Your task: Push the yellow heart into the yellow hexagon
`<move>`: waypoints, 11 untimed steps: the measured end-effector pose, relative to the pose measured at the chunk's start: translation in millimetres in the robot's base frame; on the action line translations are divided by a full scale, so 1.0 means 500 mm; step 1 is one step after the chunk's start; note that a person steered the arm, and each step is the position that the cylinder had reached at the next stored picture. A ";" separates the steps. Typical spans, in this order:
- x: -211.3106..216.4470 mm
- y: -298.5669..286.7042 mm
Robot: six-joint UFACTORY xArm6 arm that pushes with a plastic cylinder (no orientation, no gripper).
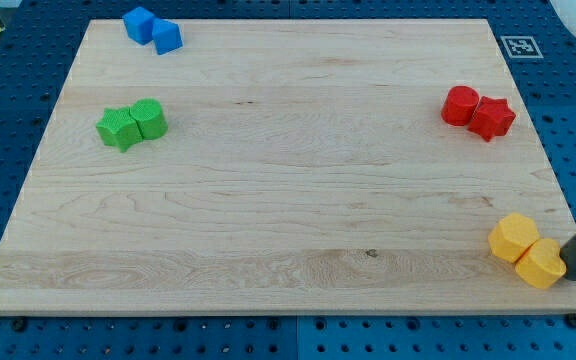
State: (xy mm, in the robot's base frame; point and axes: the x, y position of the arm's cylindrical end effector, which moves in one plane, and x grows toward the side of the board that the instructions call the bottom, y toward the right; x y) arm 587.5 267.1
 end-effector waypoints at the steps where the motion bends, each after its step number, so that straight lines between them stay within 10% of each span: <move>1: -0.013 -0.013; 11: -0.027 -0.079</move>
